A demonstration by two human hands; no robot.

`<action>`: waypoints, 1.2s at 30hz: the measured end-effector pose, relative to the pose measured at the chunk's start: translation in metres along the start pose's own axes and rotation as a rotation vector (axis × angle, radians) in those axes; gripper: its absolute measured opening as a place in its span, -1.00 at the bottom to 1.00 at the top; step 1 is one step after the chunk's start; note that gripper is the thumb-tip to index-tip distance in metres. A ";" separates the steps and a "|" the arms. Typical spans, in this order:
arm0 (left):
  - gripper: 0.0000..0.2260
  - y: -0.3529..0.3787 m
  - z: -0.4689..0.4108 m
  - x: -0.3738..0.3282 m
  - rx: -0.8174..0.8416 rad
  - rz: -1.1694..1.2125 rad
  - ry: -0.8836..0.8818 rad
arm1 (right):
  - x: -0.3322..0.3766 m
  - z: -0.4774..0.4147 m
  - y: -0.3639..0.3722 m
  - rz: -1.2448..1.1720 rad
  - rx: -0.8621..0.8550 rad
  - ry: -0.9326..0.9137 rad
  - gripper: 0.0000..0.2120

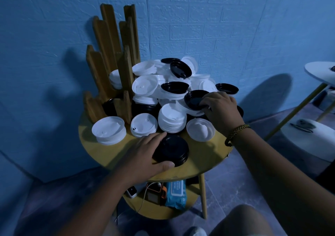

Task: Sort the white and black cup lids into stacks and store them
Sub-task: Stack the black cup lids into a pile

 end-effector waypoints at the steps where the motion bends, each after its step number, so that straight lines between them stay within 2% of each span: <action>1: -0.19 0.000 0.000 0.000 0.000 0.004 0.000 | -0.001 0.000 -0.001 -0.011 -0.017 0.000 -0.82; 11: -0.17 -0.001 0.002 -0.001 -0.018 0.039 -0.003 | -0.004 0.021 -0.022 -0.202 -0.152 -0.112 -0.83; 14: -0.14 -0.003 0.003 -0.001 -0.024 0.069 -0.011 | 0.009 0.044 -0.040 -0.424 -0.199 -0.119 -0.79; 17: -0.14 -0.005 0.004 -0.001 -0.024 0.052 -0.011 | 0.027 0.074 -0.045 -0.804 -0.104 -0.052 -0.78; 19: -0.14 -0.005 0.004 -0.002 -0.023 0.042 -0.004 | 0.037 0.086 -0.033 -1.009 0.024 0.002 -0.75; 21: -0.18 -0.005 0.004 -0.004 -0.015 0.048 0.009 | 0.047 0.090 -0.014 -1.116 0.181 0.079 -0.76; 23: -0.23 -0.005 0.005 -0.004 -0.004 0.043 0.029 | 0.056 0.090 0.004 -1.041 0.258 0.110 -0.79; 24: -0.24 -0.005 0.005 -0.003 -0.001 0.032 0.041 | 0.059 0.088 0.011 -0.969 0.243 0.114 -0.83; 27: -0.24 -0.006 0.007 -0.006 -0.004 -0.020 0.068 | 0.065 0.083 0.020 -0.781 0.078 0.120 -0.94; 30: -0.25 -0.006 0.006 -0.006 -0.014 -0.026 0.073 | 0.072 0.084 0.020 -0.679 -0.070 0.111 -0.87; 32: -0.25 -0.006 0.006 -0.006 -0.023 -0.020 0.066 | 0.073 0.086 0.021 -0.680 -0.099 0.125 -0.84; 34: -0.26 -0.006 0.006 -0.006 -0.034 -0.029 0.074 | 0.071 0.089 0.023 -0.704 -0.048 0.107 -0.76; 36: -0.24 -0.007 0.007 -0.007 -0.037 -0.023 0.069 | 0.070 0.097 0.027 -0.672 0.078 0.041 -0.50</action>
Point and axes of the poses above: each hand's wrist, its own z-axis away from the middle knuckle, its own y-axis out of the palm, x = y × z, the point moved 4 cm from there along -z, towards the middle knuckle, and after that the axes turned 1 degree about -z, right-handed, at the moved point
